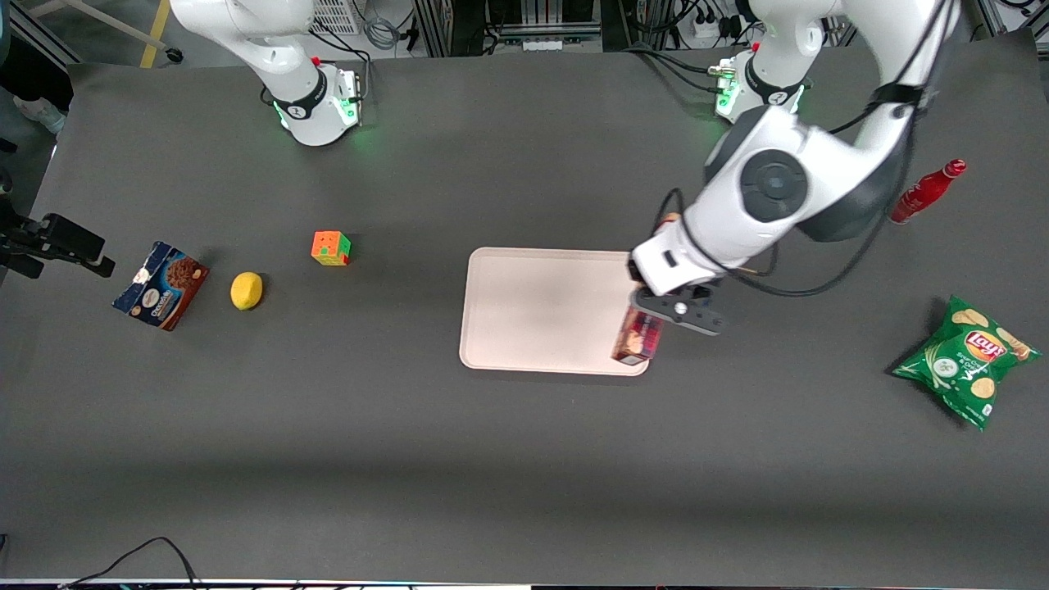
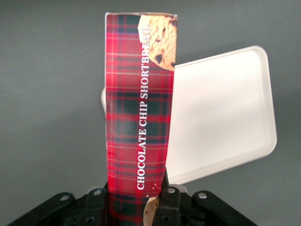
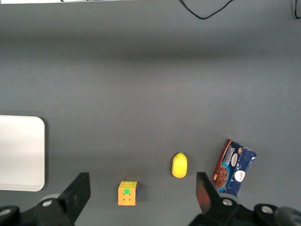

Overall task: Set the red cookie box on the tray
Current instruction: 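Carry the held box over to the white tray, then lower the box onto the tray's edge and open the left gripper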

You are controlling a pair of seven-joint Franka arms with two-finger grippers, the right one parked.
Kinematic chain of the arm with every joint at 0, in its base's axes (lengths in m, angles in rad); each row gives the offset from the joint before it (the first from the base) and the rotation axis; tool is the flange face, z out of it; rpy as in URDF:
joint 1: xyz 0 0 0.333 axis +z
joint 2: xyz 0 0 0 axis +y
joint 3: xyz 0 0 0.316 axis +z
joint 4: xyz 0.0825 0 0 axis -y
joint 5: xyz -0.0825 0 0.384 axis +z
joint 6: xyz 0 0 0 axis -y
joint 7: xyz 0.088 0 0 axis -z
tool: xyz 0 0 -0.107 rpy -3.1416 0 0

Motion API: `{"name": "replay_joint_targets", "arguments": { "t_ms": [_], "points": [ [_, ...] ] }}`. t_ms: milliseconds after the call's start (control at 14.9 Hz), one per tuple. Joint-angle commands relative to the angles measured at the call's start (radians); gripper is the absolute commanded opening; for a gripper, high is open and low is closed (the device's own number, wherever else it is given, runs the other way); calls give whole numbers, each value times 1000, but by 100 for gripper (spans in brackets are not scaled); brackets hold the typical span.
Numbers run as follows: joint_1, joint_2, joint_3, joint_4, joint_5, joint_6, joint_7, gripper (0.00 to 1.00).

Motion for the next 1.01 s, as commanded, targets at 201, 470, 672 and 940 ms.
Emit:
{"name": "replay_joint_targets", "arguments": {
  "t_ms": [201,470,672,940],
  "points": [
    [-63,117,-10,-144,271,241,-341,1],
    [-63,166,3,-208,291,351,-389,1],
    [-63,186,20,-231,293,391,-400,1],
    [-63,199,50,-233,293,409,-430,3]
  ]
}}
